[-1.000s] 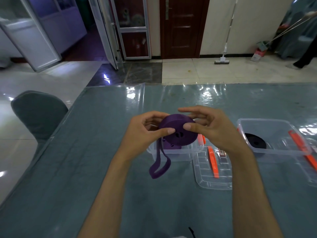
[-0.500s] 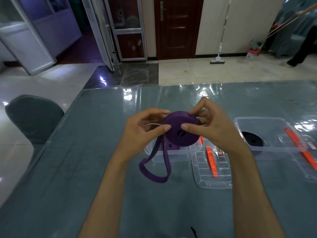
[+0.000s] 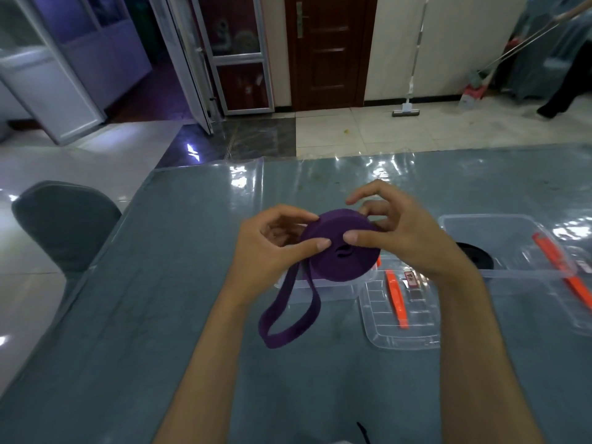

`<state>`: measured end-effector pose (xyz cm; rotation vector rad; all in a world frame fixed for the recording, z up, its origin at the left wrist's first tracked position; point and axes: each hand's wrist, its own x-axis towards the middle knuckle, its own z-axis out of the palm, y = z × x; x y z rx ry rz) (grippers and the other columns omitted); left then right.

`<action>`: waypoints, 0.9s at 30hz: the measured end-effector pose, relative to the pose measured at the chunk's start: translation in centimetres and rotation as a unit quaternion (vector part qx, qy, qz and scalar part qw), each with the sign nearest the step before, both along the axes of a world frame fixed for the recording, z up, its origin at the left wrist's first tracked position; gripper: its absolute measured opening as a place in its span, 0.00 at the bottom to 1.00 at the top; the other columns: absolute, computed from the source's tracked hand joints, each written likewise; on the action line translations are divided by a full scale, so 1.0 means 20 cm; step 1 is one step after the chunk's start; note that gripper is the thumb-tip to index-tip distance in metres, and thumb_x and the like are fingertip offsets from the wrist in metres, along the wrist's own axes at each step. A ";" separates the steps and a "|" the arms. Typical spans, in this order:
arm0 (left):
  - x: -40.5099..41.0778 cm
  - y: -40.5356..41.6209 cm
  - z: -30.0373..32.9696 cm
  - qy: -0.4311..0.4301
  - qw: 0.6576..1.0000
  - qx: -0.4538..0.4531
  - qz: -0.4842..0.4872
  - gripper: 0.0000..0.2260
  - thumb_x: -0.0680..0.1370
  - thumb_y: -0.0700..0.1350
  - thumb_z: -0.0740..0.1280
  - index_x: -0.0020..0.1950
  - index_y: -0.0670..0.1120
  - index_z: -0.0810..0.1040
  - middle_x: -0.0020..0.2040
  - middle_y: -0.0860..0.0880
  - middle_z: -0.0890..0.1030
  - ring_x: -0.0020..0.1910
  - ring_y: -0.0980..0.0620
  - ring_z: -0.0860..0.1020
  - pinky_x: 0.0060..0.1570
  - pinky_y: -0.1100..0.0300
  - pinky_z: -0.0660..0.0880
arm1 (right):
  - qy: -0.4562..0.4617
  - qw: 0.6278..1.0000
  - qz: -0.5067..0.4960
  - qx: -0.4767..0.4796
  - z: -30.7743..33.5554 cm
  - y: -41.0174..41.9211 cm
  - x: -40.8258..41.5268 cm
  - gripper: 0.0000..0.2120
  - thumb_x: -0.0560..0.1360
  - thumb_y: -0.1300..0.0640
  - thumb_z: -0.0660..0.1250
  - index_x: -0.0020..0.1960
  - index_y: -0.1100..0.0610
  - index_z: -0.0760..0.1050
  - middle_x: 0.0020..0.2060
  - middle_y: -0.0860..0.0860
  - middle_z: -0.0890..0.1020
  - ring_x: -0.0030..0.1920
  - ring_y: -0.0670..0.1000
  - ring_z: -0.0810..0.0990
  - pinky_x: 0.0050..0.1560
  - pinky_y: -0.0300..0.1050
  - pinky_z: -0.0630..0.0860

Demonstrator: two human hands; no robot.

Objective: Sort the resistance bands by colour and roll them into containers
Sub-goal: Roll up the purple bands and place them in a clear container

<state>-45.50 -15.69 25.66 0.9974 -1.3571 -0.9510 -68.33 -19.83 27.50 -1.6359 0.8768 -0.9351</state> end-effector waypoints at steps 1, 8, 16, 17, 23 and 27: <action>-0.01 0.00 -0.01 0.001 1.000 -0.001 0.000 0.15 0.66 0.33 0.82 0.48 0.46 0.85 0.44 0.49 0.88 0.44 0.52 0.87 0.47 0.63 0.81 | 0.028 1.000 0.013 0.000 0.02 0.01 -0.01 0.25 0.69 0.57 0.80 0.63 0.50 0.77 0.49 0.63 0.82 0.48 0.62 0.87 0.50 0.57 0.86; -0.03 -0.04 -0.06 -0.006 1.000 -0.012 -0.021 0.13 0.69 0.32 0.80 0.50 0.43 0.86 0.50 0.45 0.87 0.52 0.46 0.87 0.55 0.55 0.82 | 0.135 0.988 0.056 -0.056 0.02 0.01 -0.01 0.22 0.74 0.63 0.77 0.64 0.47 0.81 0.53 0.50 0.85 0.51 0.51 0.87 0.47 0.42 0.85; 0.05 -0.04 -0.04 -0.029 0.999 0.011 -0.023 0.14 0.69 0.37 0.80 0.53 0.46 0.88 0.48 0.48 0.88 0.50 0.49 0.87 0.54 0.56 0.83 | 0.072 0.997 0.021 -0.004 0.00 0.02 -0.01 0.18 0.70 0.62 0.80 0.58 0.55 0.80 0.52 0.54 0.86 0.50 0.54 0.88 0.47 0.47 0.86; 0.04 -0.04 -0.04 -0.043 0.999 0.009 -0.007 0.13 0.68 0.37 0.81 0.50 0.46 0.87 0.46 0.49 0.89 0.48 0.50 0.87 0.51 0.58 0.83 | 0.089 0.996 0.027 0.008 0.00 0.02 -0.01 0.18 0.69 0.63 0.81 0.56 0.56 0.79 0.50 0.55 0.86 0.48 0.55 0.89 0.46 0.47 0.86; 0.10 -0.02 -0.07 -0.041 0.998 0.035 -0.034 0.15 0.71 0.37 0.79 0.57 0.47 0.87 0.52 0.48 0.88 0.54 0.49 0.86 0.55 0.59 0.81 | 0.036 0.999 0.001 -0.005 -0.01 0.03 -0.02 0.20 0.71 0.63 0.79 0.61 0.53 0.81 0.47 0.57 0.88 0.47 0.55 0.89 0.47 0.48 0.86; 0.11 -0.01 -0.04 -0.049 0.999 0.023 0.000 0.14 0.70 0.37 0.81 0.54 0.47 0.87 0.50 0.49 0.89 0.52 0.46 0.87 0.56 0.53 0.83 | 0.059 0.998 0.015 -0.016 -0.03 0.03 0.01 0.16 0.71 0.62 0.79 0.54 0.60 0.76 0.48 0.55 0.87 0.49 0.55 0.88 0.49 0.50 0.86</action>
